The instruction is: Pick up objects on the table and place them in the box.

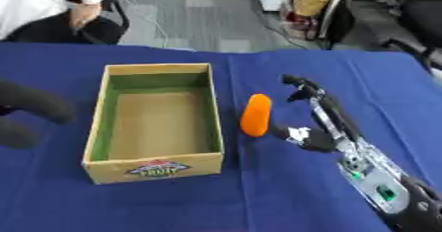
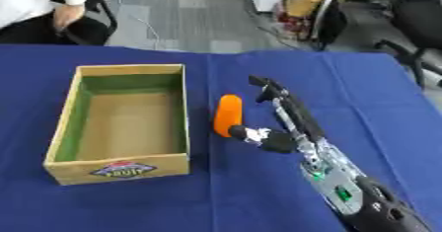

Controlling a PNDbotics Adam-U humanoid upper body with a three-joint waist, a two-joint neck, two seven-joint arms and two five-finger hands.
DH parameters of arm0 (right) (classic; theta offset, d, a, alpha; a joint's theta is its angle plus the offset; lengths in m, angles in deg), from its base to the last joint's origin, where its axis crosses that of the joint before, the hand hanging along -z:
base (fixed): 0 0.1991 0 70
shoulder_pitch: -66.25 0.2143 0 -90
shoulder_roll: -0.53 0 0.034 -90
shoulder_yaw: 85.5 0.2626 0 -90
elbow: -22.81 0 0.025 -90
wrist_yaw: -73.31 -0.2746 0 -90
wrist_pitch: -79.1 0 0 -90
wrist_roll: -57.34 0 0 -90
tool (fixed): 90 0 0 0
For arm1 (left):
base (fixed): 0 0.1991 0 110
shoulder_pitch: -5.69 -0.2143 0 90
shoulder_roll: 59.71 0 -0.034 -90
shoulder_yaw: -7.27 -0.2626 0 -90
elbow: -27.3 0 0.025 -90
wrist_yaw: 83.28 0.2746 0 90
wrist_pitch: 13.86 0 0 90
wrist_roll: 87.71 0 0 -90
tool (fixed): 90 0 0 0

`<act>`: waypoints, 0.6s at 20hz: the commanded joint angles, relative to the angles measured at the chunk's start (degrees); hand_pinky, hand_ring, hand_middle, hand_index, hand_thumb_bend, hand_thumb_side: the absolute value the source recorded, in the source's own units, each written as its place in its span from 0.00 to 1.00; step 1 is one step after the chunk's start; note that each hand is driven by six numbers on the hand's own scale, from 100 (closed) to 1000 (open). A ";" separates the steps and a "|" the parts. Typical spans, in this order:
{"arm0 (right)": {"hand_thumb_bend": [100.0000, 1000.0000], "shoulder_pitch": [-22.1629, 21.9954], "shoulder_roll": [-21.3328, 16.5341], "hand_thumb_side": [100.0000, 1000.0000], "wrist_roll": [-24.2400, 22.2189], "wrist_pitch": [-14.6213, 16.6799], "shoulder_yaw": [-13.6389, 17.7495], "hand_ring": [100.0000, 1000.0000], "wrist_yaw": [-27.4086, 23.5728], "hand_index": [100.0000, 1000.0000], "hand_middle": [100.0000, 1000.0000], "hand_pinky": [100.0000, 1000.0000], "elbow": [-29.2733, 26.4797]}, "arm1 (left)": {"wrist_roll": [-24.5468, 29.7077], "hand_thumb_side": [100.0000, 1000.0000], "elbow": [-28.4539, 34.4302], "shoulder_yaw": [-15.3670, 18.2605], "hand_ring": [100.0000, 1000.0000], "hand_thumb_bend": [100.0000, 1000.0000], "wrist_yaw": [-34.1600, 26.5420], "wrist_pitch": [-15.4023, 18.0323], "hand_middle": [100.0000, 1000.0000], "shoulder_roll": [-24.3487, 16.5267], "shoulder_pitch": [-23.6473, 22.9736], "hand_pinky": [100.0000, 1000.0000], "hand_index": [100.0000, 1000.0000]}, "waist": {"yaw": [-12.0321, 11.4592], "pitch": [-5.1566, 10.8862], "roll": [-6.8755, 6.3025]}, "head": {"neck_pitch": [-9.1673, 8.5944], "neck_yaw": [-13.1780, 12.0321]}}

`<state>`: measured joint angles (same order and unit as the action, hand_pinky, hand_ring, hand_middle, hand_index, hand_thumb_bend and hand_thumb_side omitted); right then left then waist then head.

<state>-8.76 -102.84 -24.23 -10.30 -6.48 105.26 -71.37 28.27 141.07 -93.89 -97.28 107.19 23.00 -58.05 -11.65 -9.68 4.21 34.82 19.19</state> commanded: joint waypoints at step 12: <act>0.88 5.41 -5.02 1.00 0.95 1.73 0.04 0.99 -0.10 1.00 1.00 1.00 4.92 | -0.03 0.84 0.82 0.28 0.63 0.03 -0.65 0.44 0.71 0.70 2.56 0.69 0.72 | -1.18 -1.08 -0.72 | -2.44 2.54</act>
<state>-4.32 -105.99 -23.47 -9.05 -6.67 105.60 -66.29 28.24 141.07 -93.87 -97.64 107.50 24.02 -56.43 -12.82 -11.44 3.75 33.15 20.85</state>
